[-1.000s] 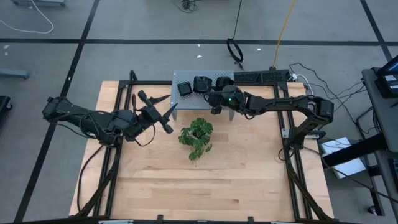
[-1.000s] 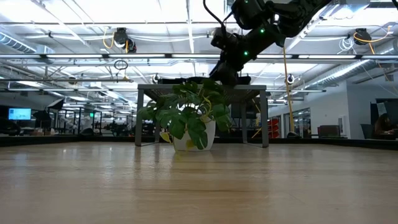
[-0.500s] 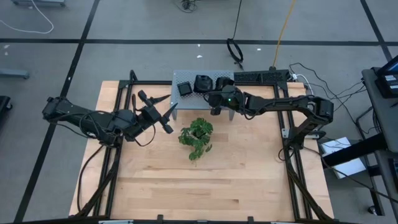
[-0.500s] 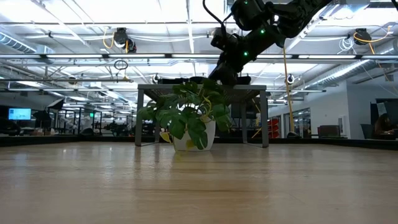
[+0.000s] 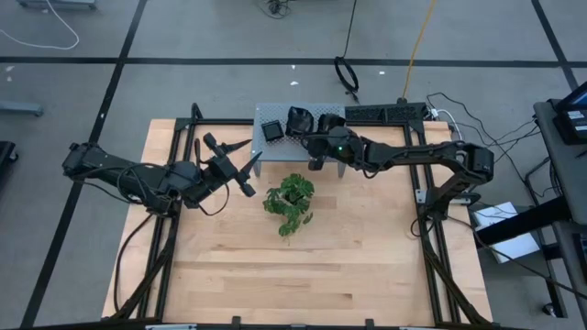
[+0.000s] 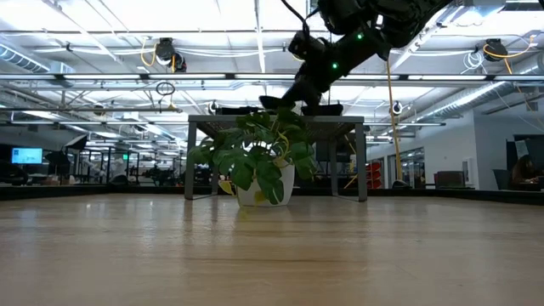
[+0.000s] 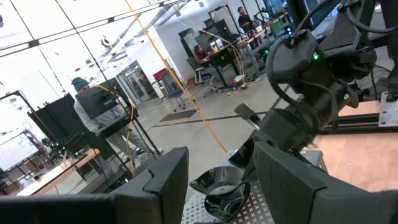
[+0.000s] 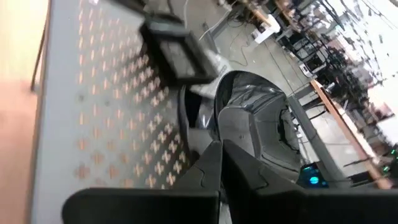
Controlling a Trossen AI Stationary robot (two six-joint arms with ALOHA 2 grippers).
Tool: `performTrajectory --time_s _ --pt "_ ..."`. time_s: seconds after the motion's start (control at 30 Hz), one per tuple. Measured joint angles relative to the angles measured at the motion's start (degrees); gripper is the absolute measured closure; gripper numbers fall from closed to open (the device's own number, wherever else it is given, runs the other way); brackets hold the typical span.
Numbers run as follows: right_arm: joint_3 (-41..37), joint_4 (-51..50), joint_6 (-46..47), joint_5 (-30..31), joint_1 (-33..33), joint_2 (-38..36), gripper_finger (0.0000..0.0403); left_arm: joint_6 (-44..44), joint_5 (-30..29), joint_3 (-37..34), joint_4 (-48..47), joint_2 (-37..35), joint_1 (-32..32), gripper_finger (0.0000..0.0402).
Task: Pick & Place Mini shaped plates
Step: Stack the black leaf shaped plate on top of the other black leaf shaped plate on the shelf
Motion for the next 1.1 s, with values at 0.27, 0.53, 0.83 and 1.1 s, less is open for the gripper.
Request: performTrajectory --time_s 0.27,0.53,0.83,1.1 --pt "0.04 0.90 23.21 0.23 0.92 -0.89 0.0403 -0.07 0.00 -0.02 -0.02 0.00 0.00 0.0215" --pt "-0.05 2.56 41.26 0.10 1.93 -1.35 0.0403 -0.52 0.00 -0.02 -0.07 0.00 0.00 0.0215" --pt "-0.05 4.73 51.75 0.10 1.92 -1.36 0.0403 -0.50 0.00 -0.02 -0.07 0.00 0.00 0.0215" --pt "-0.05 6.90 58.79 0.32 1.87 -1.38 0.0403 -0.44 0.00 -0.02 -0.05 0.01 -0.02 0.0215"
